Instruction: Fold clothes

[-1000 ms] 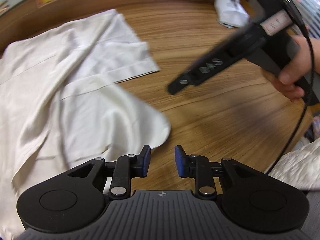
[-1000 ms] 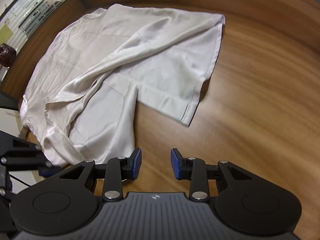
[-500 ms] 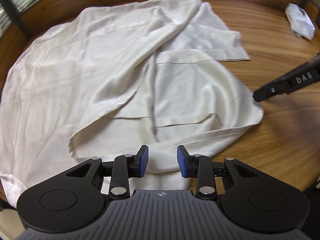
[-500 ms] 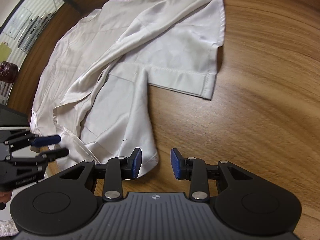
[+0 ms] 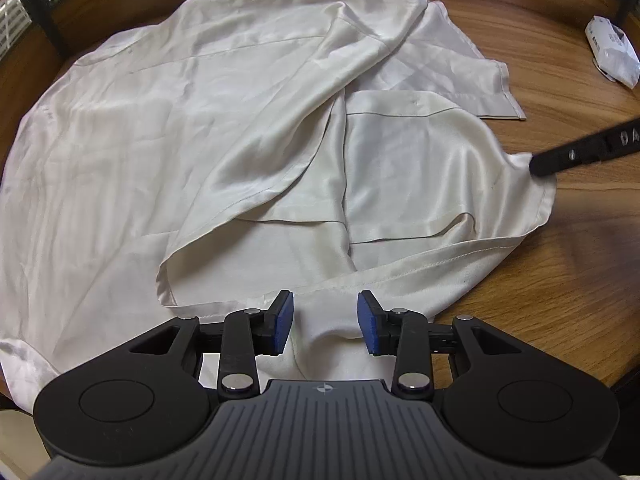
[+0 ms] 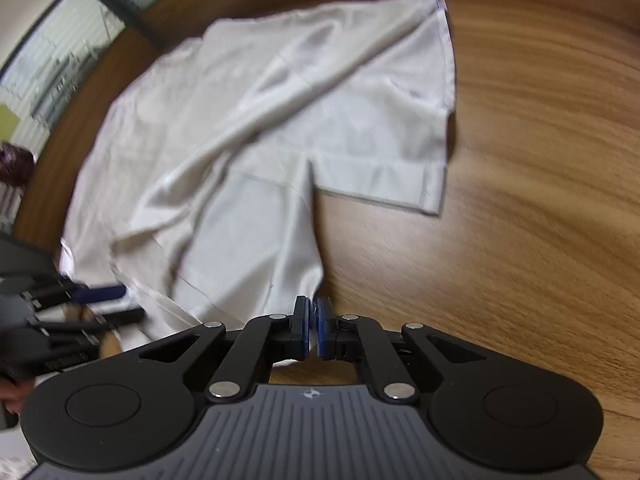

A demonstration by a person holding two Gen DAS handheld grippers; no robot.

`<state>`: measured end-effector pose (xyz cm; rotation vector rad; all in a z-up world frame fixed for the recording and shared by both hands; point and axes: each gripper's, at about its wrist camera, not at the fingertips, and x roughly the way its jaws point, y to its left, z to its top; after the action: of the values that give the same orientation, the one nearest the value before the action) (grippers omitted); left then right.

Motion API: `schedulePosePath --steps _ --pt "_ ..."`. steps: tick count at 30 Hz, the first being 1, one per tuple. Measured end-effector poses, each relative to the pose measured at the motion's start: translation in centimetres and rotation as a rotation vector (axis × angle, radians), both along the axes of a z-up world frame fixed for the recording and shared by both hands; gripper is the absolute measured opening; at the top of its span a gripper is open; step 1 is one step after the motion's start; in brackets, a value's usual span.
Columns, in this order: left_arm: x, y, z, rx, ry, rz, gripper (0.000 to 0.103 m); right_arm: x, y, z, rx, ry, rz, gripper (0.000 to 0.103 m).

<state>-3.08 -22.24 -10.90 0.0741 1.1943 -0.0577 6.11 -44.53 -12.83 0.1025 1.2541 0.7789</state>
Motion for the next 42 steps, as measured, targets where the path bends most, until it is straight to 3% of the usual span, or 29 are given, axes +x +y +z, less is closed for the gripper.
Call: schedulePosePath --steps 7,12,15,19,23,28,36,37,38,40,42 --pt "-0.3 1.5 0.4 0.0 0.002 0.003 0.039 -1.0 4.9 1.3 0.058 -0.017 0.112 0.006" --pt "-0.4 2.6 0.7 0.014 0.005 0.006 0.039 -1.7 7.3 2.1 0.072 -0.038 0.172 0.02" --pt "-0.3 3.0 0.6 0.019 0.007 0.006 0.039 -1.6 6.8 2.6 0.057 -0.053 0.161 0.029" --pt "-0.1 3.2 0.3 0.009 0.012 0.002 0.039 -1.2 4.8 3.1 0.003 -0.068 0.101 0.03" --pt "0.1 3.2 -0.1 -0.006 0.025 -0.009 0.039 -0.7 3.1 2.0 -0.091 -0.081 0.047 0.031" --pt "0.5 2.9 -1.0 -0.018 0.053 -0.033 0.04 -0.6 2.7 0.5 -0.128 -0.07 0.024 0.038" --pt "0.5 2.0 -1.7 -0.052 0.055 -0.075 0.039 -0.6 4.1 -0.8 -0.137 -0.039 0.023 0.035" --pt "0.4 1.9 -1.8 -0.053 0.057 -0.082 0.036 -0.5 4.2 -0.8 -0.135 -0.037 0.021 0.033" --pt "0.3 1.8 -1.9 -0.056 0.056 -0.086 0.033 -0.5 4.2 -0.7 -0.134 -0.037 0.019 0.024" --pt "0.1 1.6 -2.1 -0.059 0.057 -0.091 0.014 -0.5 4.2 -0.5 -0.131 -0.039 0.009 0.012" --pt "-0.1 1.5 -2.1 -0.062 0.056 -0.09 0.01 -0.4 4.0 -0.1 -0.127 -0.049 -0.004 0.007"
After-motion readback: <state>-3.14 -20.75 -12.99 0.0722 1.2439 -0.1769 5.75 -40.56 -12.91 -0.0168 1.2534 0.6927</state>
